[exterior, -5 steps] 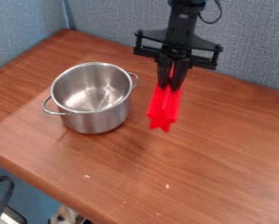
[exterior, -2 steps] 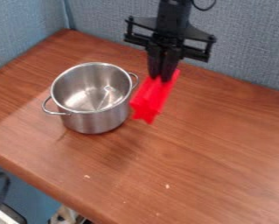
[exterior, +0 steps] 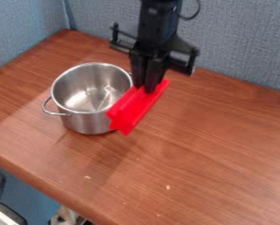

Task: Move the red object from the metal pot to the table

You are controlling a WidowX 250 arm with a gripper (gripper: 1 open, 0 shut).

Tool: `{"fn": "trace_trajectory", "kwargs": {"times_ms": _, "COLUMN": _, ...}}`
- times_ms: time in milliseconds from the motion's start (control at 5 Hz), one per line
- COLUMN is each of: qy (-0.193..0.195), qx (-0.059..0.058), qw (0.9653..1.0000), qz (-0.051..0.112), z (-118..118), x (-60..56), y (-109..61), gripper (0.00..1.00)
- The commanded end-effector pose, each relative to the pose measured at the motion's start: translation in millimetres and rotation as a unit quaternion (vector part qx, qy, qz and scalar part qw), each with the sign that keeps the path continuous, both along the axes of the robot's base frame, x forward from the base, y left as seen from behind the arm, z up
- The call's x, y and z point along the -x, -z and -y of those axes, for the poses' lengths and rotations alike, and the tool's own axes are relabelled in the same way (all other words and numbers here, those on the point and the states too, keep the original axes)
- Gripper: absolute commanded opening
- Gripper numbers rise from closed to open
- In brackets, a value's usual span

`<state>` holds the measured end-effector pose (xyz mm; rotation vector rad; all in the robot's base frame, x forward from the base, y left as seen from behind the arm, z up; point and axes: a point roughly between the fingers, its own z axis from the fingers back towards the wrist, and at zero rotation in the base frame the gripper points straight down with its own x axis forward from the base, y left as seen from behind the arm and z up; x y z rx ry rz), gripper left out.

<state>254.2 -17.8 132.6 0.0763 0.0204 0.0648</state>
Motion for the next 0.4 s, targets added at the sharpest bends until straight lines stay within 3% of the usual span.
{"fn": "trace_trajectory", "kwargs": {"times_ms": 0, "qy": -0.004, "qx": 0.004, "qw": 0.9996, "qz": 0.026, "z": -18.4, "x": 6.0, "y": 3.1, "gripper": 0.00}}
{"fn": "trace_trajectory", "kwargs": {"times_ms": 200, "qy": 0.015, "qx": 0.008, "qw": 0.9995, "qz": 0.026, "z": -14.8, "x": 10.1, "y": 12.9, "gripper": 0.00}}
